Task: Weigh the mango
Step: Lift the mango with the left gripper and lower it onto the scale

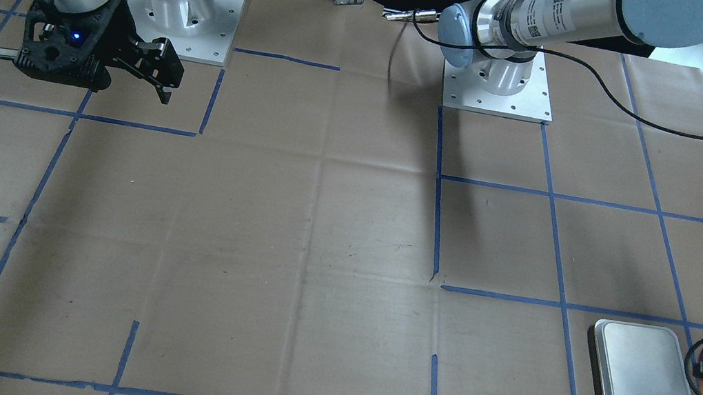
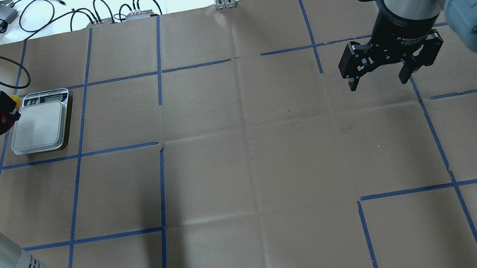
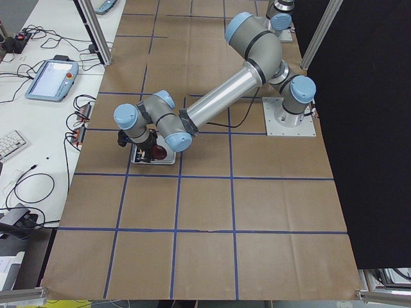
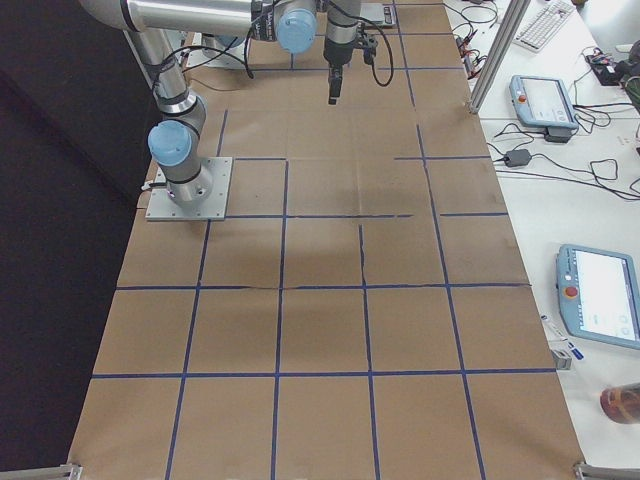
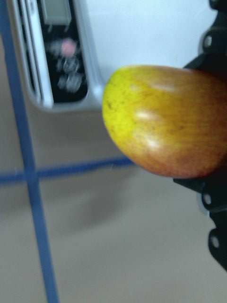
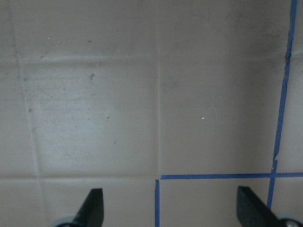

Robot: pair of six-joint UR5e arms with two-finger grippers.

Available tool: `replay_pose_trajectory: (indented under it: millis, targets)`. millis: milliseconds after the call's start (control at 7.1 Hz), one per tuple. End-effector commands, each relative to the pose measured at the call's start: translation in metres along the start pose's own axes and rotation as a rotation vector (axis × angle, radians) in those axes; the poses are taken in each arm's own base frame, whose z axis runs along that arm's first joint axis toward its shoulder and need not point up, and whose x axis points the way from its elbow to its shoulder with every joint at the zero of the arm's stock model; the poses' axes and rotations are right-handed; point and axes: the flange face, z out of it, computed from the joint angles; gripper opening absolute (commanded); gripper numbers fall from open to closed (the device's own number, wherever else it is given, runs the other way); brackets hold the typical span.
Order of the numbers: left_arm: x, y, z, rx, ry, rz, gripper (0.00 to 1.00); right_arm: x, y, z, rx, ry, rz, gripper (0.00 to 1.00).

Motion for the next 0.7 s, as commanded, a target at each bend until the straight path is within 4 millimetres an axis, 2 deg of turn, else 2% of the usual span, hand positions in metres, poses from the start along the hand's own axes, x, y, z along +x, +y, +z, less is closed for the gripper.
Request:
replay_pose_trajectory:
  millis: [0, 141, 423, 563]
  targets:
    - [0.039, -0.0181, 0.0196, 0.006, -0.02, 0.004, 0.01, 0.0, 0.0, 0.0, 0.0, 0.0, 0.0, 1.0]
    - [0.0475, -0.0181, 0.0238, 0.0, -0.017, 0.003, 0.01, 0.0, 0.0, 0.0, 0.0, 0.0, 0.0, 1.0]
    - [0.0467, -0.0192, 0.0238, 0.002, -0.018, -0.029, 0.06, 0.0, 0.0, 0.0, 0.0, 0.0, 0.0, 1.0]
    - [0.0485, -0.0166, 0.0292, -0.009, -0.012, -0.03, 0.19, 0.0, 0.0, 0.0, 0.0, 0.0, 0.0, 1.0]
